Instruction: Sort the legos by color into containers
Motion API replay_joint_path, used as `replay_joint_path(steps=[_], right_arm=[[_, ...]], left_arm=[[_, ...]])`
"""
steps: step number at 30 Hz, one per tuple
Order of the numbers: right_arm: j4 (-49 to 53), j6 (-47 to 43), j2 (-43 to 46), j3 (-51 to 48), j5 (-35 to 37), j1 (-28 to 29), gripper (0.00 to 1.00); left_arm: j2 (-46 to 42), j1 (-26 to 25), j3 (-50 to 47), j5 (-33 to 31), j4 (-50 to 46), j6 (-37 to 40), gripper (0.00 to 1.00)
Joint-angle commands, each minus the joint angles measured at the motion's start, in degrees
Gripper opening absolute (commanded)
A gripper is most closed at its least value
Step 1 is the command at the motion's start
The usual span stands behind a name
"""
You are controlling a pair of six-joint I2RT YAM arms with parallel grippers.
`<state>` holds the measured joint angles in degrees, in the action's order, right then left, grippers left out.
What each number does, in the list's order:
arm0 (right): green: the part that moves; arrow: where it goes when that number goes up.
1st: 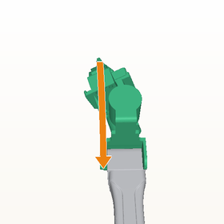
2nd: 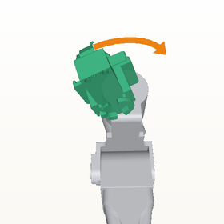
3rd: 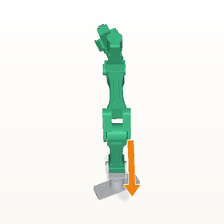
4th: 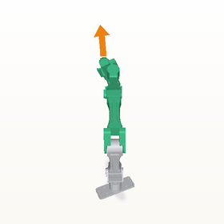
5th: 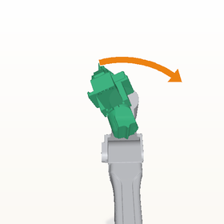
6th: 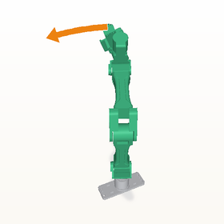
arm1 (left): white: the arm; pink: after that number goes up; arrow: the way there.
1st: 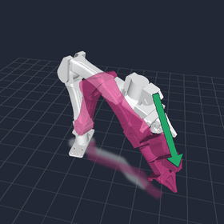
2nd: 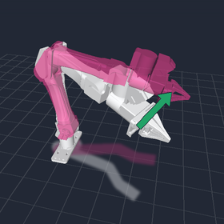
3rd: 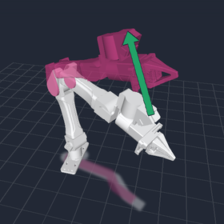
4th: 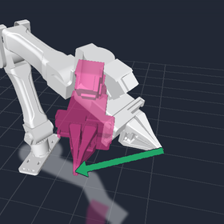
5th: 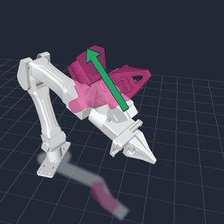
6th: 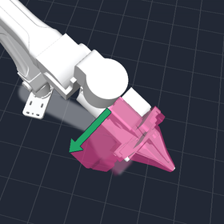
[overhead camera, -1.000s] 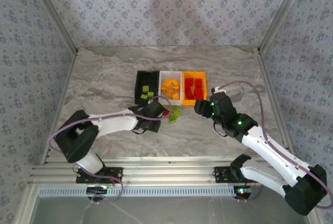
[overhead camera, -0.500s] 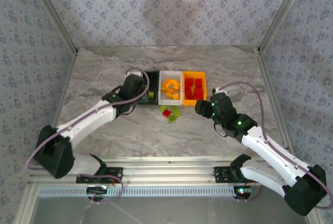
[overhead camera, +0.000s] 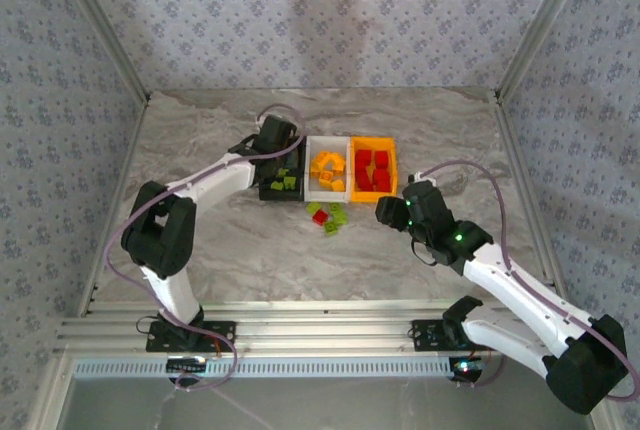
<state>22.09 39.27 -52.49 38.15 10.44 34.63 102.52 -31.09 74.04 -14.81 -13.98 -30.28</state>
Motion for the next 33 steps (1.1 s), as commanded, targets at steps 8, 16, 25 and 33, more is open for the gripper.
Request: replay_joint_path(steps=[8, 16, 25, 33], right_arm=[[-1.14, 1.01, 0.16, -0.61, -3.29, -0.09, 0.67], [-6.25, -0.7, -7.28, 0.97, -5.87, 3.23, 0.67], [-12.29, -2.1, -27.78, 8.33, -5.83, 10.43, 0.68], [-6.87, 1.48, -39.88, 14.69, 3.14, 15.49, 0.69]], left_arm=[[-10.72, -1.34, -1.61, 3.7, 1.11, -2.34, 0.78], [-32.42, -8.54, -18.04, 4.24, 3.67, -4.83, 0.87], [-54.33, -11.05, -40.37, 3.65, 2.43, -12.52, 0.96], [-62.32, -11.08, -45.9, 1.75, -1.7, -14.79, 0.99]])
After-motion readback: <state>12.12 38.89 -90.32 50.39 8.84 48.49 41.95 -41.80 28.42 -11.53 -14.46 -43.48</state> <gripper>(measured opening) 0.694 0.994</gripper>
